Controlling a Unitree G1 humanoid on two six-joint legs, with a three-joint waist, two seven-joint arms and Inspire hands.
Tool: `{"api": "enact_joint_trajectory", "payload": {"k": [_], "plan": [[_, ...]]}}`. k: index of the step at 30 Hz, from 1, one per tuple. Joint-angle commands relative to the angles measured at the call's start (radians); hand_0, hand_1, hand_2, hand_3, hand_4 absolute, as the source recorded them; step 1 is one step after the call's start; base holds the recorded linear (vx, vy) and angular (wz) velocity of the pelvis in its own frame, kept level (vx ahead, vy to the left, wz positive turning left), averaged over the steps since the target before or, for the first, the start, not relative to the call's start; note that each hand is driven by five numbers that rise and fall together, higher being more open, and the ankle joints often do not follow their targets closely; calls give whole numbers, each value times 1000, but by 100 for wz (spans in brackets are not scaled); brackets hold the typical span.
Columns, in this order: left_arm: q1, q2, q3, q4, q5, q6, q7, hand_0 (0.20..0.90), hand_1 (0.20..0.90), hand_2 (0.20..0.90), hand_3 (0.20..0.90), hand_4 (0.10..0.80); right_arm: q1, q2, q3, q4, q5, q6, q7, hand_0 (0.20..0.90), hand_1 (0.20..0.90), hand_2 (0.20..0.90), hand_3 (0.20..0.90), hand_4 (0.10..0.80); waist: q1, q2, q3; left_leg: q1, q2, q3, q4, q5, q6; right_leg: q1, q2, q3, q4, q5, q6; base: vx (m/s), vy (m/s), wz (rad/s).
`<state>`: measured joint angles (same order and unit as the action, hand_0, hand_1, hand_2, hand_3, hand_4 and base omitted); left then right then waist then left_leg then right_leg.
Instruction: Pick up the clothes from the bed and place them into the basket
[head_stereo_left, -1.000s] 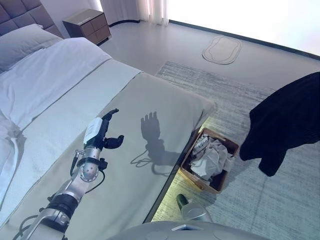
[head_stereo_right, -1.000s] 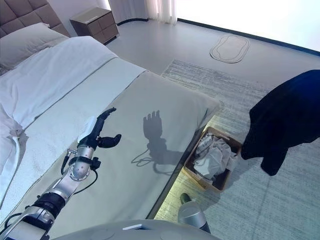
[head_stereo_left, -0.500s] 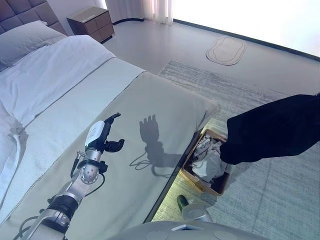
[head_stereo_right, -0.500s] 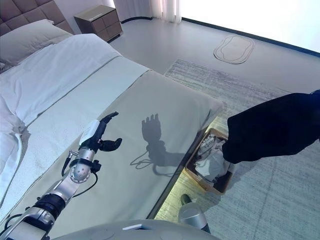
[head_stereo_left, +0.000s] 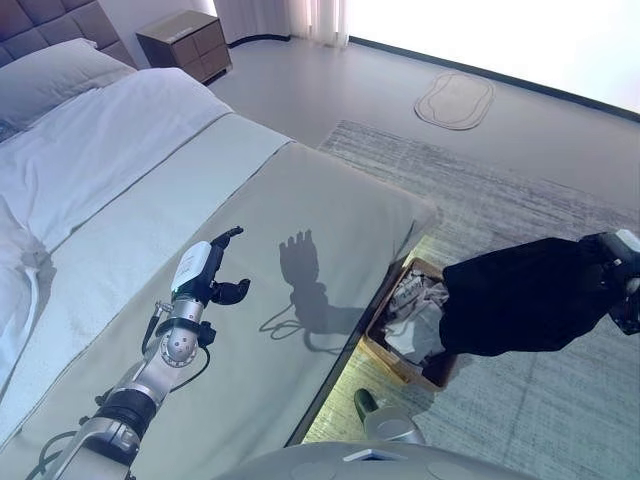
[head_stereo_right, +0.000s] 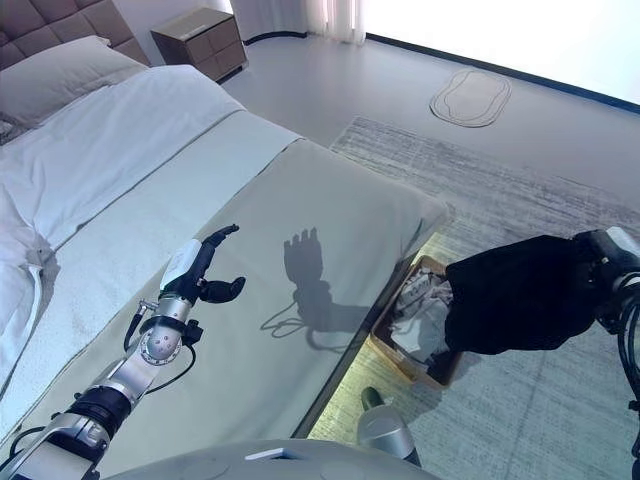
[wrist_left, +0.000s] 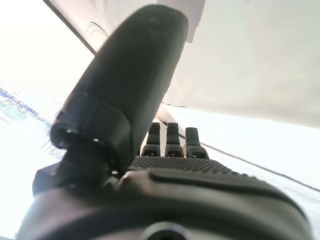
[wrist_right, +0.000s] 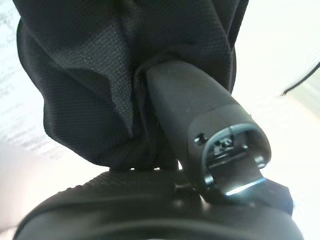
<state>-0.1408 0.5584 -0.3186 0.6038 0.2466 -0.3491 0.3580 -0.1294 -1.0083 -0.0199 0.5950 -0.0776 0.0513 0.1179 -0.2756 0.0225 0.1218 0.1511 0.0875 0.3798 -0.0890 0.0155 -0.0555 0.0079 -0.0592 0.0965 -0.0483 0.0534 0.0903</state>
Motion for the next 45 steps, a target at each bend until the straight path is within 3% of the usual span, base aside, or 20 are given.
{"api": "enact_joint_trajectory", "payload": {"k": [1, 10, 11, 29, 45], "plan": [[-94, 60, -1, -43, -19, -44, 28, 900, 900, 900, 900, 800, -192, -47, -24, 44, -10, -72, -54, 300, 300, 300, 200, 100, 53, -17, -83, -26, -26, -57, 82, -106, 47, -52, 25, -62, 90, -18, 14, -7, -9, 8], [-93, 64, -6, -49, -28, -40, 17, 900, 900, 900, 900, 800, -235, -25, 32, 65, -26, -62, -71, 300, 300, 300, 200, 100, 74, -15, -77, -32, -27, -67, 72, -95, 43, -47, 23, -81, 83, -20, 12, -11, -10, 7], [-93, 64, -7, -48, -28, -41, 16, 900, 900, 900, 900, 800, -236, -23, 34, 60, -33, -56, -85, 900, 900, 900, 900, 800, 75, -15, -78, -33, -28, -68, 72, -94, 43, -47, 23, -81, 82, -20, 12, 0, 0, 0], [-88, 58, -1, -53, -24, -37, 32, 900, 900, 900, 900, 800, -218, 6, 21, 41, -46, -23, -111, 900, 900, 900, 900, 800, 73, -14, -67, -27, -24, -61, 66, -91, 42, -41, 24, -74, 71, -15, 13, 0, 0, 0], [-88, 49, 8, -48, -20, -35, 43, 900, 900, 900, 900, 800, -213, 6, 13, 5, -42, -49, -112, 900, 900, 900, 900, 800, 73, -14, -75, -14, -21, -65, 52, -83, 37, -30, 27, -75, 69, -18, 10, 0, 0, 0]]}}
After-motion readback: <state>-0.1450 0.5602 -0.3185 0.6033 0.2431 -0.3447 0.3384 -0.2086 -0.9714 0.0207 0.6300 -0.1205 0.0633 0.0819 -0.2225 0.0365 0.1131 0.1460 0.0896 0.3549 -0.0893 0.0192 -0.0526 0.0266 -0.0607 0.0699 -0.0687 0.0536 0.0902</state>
